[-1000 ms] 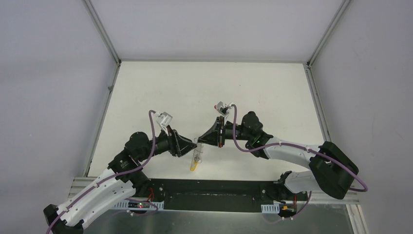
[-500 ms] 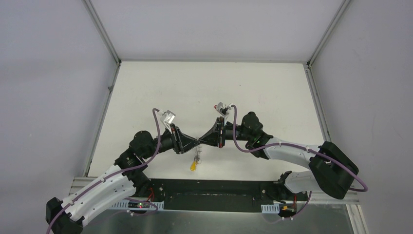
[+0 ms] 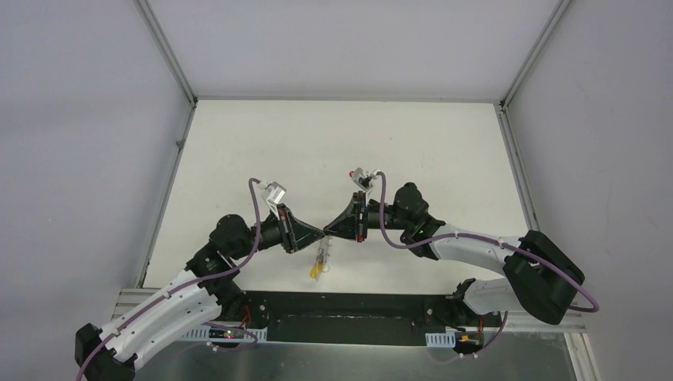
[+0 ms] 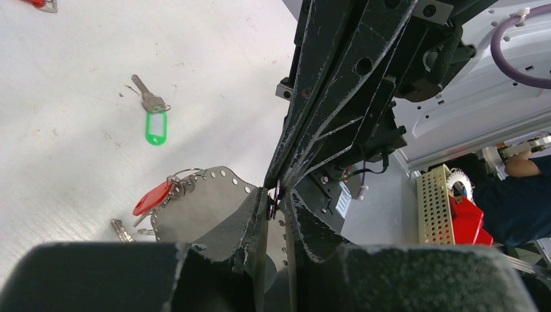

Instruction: Put the keys on the keyring

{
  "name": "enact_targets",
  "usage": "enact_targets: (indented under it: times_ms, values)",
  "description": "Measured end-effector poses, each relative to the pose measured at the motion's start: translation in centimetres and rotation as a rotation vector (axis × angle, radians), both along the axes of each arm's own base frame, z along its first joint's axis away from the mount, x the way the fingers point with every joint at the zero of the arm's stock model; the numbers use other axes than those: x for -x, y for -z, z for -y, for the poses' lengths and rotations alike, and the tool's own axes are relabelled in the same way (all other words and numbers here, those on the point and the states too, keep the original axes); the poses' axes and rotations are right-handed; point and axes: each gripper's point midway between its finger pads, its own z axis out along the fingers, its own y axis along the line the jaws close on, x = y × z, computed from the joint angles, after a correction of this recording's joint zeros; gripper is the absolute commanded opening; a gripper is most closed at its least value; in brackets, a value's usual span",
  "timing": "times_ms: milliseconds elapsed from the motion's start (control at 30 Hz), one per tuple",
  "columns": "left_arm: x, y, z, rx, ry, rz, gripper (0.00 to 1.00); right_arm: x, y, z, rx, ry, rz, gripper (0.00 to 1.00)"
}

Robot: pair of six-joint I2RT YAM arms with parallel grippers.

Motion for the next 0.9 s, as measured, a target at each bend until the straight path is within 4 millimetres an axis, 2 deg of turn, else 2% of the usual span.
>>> enact_targets:
  times_ms: [167, 367, 500, 700, 833, 900]
  values:
    - [0.2, -0.2, -0.2, -0.013, 0.001, 0.003, 0.18, 0.1, -0.1, 0.0, -0.002, -0.003, 0.001, 0.0]
    - [0.5, -0.6, -0.3, -0.023, 0.012, 0.012, 0.11, 0.1, -0.3, -0.1, -0.011, -0.006, 0.009, 0.0]
    - [0.7, -0.7, -0.2, -0.026, 0.027, 0.019, 0.0, 0.3, -0.4, -0.1, -0.014, -0.013, 0.008, 0.0]
    - [0.8, -1.0, -0.4, -0.054, 0.031, 0.025, 0.0, 0.4, -0.5, -0.1, -0.021, -0.019, 0.008, 0.01]
    - [0.9, -1.3, -0.5, -0.099, 0.036, 0.013, 0.0, 0.6, -0.8, -0.2, -0.032, -0.027, 0.012, 0.34]
    - [1.0, -1.5, -0.6, -0.137, 0.048, 0.007, 0.0, 0.6, -1.0, -0.1, -0.035, -0.025, 0.019, 0.48]
